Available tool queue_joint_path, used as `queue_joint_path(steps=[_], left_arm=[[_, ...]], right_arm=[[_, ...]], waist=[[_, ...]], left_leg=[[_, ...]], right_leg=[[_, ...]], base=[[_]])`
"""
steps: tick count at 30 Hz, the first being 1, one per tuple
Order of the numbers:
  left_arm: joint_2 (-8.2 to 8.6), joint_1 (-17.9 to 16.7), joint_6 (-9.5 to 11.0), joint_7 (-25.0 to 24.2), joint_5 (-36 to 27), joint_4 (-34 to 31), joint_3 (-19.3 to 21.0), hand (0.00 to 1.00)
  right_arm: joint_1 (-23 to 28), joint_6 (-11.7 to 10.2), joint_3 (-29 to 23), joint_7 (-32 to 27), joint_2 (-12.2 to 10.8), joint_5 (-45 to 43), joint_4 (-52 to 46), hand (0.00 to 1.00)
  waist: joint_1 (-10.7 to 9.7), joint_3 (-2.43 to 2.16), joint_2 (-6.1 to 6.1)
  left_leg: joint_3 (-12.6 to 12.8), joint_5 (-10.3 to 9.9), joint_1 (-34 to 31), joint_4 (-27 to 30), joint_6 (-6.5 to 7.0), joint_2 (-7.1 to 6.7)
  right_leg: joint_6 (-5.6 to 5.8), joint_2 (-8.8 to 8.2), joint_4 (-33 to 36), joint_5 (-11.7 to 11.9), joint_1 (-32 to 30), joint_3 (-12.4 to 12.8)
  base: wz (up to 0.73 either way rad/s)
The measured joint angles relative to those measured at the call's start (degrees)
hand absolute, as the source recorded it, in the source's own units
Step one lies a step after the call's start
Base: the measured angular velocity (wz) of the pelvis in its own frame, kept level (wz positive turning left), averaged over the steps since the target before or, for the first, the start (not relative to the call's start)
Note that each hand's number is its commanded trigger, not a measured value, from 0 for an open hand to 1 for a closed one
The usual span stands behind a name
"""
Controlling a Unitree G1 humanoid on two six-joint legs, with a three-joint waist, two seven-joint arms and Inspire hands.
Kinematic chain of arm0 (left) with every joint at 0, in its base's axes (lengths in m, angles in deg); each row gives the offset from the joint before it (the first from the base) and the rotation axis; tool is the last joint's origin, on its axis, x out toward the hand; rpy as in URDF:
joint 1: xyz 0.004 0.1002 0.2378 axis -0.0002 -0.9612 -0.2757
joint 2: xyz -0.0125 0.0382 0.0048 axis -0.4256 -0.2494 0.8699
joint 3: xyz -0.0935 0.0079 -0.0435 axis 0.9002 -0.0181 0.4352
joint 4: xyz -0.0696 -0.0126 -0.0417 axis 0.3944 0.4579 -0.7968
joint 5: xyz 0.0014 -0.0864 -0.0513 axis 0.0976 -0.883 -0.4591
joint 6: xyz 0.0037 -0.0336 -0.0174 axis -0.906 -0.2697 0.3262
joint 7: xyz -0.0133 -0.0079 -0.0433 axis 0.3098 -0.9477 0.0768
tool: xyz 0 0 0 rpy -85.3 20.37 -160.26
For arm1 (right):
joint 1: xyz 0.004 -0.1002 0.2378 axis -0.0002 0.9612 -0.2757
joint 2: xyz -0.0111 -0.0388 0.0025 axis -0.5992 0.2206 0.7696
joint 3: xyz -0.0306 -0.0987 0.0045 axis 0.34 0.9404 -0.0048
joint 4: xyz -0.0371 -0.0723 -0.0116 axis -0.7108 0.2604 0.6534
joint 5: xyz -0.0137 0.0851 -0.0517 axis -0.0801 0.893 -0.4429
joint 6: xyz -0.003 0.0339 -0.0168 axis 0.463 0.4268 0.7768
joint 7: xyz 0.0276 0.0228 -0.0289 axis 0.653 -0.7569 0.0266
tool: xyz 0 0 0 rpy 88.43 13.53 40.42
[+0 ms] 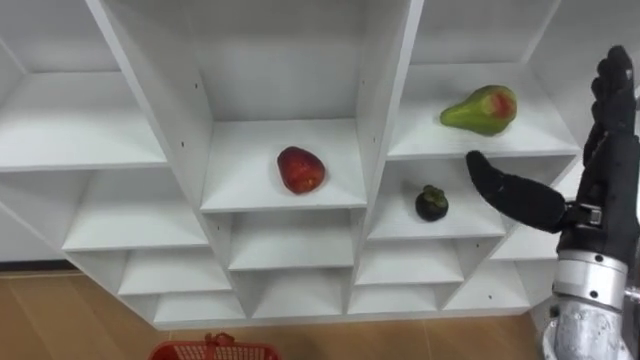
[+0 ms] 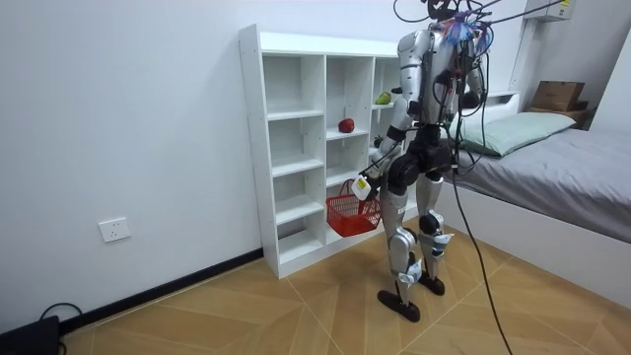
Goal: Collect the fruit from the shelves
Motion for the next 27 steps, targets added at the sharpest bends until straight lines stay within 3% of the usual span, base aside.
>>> queue_joint_path(steps=[9,16,19,27], left_arm=[[-0.95,0.82,-1.45,-0.46,0.21,0.36,0.11,1.00],[-1.09,-0.56,-1.92,-0.53,1.97,-4.10,0.71,1.00],[-1.49,-0.56,-1.92,-0.51,1.95,-4.40,0.90,1.00],[-2.15,-1.82,-2.14,-0.61,1.94,-5.92,1.06,1.00]], right_arm=[[-1.27,0.00,-0.03,1.89,1.35,0.78,0.68,0.00],[-2.50,0.59,-3.09,5.21,2.76,4.79,1.39,0.00],[-4.91,0.81,-4.61,5.68,4.63,9.35,5.12,0.00],[-6.42,1.99,-6.27,7.01,4.82,12.10,9.25,0.00]], waist=[[-0.07,0.16,-0.60],[-0.09,0.18,-0.73],[-0.07,0.15,-1.28],[-0.02,0.16,-2.48]], left_leg=[[-0.34,0.00,-0.44,0.01,0.00,0.07],[-0.64,0.00,-0.49,0.06,-0.01,0.12],[-0.64,0.01,-0.46,0.11,-0.01,0.12],[-0.73,0.02,-0.51,0.12,-0.01,0.13]], right_leg=[[-0.02,-0.01,-0.84,0.38,0.63,-0.55],[-0.03,-0.13,-0.71,0.38,0.70,-1.73],[-0.07,-0.12,-0.70,0.41,0.70,-1.73],[-0.07,-0.13,-0.79,0.41,0.78,-1.87]], base=[[0.03],[0.02],[0.00],[0.00]])
